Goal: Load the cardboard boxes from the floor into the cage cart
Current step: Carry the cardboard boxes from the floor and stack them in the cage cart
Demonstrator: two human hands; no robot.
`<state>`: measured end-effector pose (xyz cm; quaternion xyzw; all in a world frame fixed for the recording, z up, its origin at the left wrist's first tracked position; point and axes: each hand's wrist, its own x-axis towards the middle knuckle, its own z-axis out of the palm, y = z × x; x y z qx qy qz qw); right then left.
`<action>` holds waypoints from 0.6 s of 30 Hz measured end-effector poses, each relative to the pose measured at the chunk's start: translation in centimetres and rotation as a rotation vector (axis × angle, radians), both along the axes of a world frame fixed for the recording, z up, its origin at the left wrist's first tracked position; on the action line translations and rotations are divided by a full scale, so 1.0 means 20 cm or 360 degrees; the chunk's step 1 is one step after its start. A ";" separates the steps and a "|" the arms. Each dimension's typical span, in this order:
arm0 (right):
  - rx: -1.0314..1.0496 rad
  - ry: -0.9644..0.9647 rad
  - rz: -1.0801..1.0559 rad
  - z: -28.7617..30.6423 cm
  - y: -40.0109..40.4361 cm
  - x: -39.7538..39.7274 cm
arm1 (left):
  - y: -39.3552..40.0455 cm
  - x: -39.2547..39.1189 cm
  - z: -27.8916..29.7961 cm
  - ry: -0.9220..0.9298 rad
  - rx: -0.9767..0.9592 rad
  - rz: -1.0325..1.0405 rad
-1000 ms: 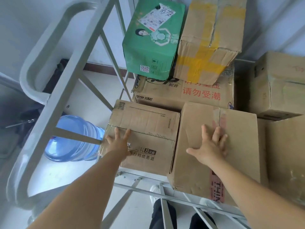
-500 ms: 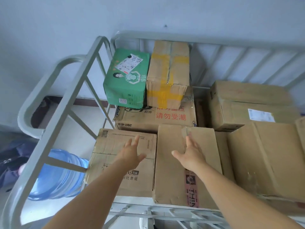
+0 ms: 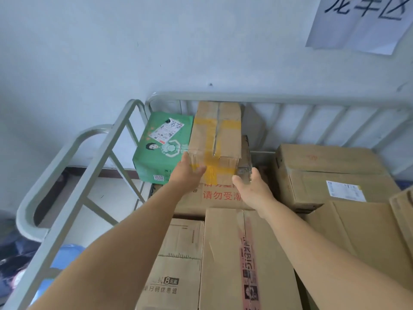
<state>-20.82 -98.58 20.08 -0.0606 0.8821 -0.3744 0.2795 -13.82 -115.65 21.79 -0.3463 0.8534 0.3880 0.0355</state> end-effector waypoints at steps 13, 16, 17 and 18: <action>-0.0209 -0.0210 -0.0189 -0.18 -0.37 -0.55 | -0.23 -0.52 -0.16 -0.0141 0.0077 0.0356; -0.0206 -0.0169 -0.0228 -0.22 -0.39 -0.58 | -0.23 -0.54 -0.19 -0.0118 0.0082 0.0395; -0.0212 -0.0156 -0.0247 -0.22 -0.39 -0.58 | -0.22 -0.53 -0.20 -0.0104 0.0081 0.0409; -0.0223 -0.0150 -0.0268 -0.21 -0.38 -0.57 | -0.21 -0.53 -0.19 -0.0087 0.0083 0.0422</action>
